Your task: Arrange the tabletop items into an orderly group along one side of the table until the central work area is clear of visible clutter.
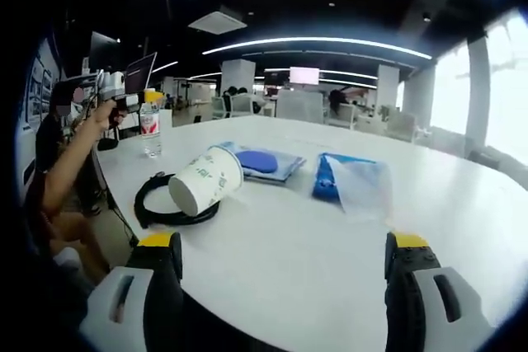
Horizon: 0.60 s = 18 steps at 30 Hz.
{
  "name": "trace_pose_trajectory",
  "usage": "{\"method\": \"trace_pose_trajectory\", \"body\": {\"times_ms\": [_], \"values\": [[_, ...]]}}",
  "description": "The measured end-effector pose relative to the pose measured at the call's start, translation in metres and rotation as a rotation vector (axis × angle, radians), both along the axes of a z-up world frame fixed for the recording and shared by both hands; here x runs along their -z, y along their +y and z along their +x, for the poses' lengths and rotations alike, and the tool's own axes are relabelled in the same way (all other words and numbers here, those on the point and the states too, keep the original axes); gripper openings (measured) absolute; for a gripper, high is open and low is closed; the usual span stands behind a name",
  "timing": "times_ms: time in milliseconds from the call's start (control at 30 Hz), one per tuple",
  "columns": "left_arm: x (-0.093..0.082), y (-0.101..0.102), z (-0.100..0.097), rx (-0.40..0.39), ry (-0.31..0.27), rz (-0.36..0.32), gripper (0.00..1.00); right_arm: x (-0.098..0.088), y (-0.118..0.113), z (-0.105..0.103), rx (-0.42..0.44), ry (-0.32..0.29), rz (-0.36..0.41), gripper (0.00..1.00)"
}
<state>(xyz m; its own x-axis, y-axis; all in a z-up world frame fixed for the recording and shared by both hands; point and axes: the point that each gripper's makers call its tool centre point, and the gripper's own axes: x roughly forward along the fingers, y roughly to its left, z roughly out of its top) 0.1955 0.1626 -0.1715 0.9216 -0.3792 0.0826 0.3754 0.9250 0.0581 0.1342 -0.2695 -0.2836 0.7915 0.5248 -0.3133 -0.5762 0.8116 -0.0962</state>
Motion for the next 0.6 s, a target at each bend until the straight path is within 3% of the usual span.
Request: {"method": "trace_pose_trajectory", "body": {"times_ms": [300, 400, 600], "values": [[-0.001, 0.007, 0.01, 0.059, 0.01, -0.045, 0.23, 0.001, -0.004, -0.001, 0.014, 0.001, 0.002, 1.0], [-0.008, 0.0, 0.01, 0.107, -0.037, -0.025, 0.23, 0.002, -0.006, -0.002, 0.019, 0.003, 0.004, 1.0], [-0.013, -0.007, 0.019, 0.174, -0.009, -0.046, 0.23, 0.003, -0.012, -0.003, 0.03, 0.007, 0.006, 1.0]]}}
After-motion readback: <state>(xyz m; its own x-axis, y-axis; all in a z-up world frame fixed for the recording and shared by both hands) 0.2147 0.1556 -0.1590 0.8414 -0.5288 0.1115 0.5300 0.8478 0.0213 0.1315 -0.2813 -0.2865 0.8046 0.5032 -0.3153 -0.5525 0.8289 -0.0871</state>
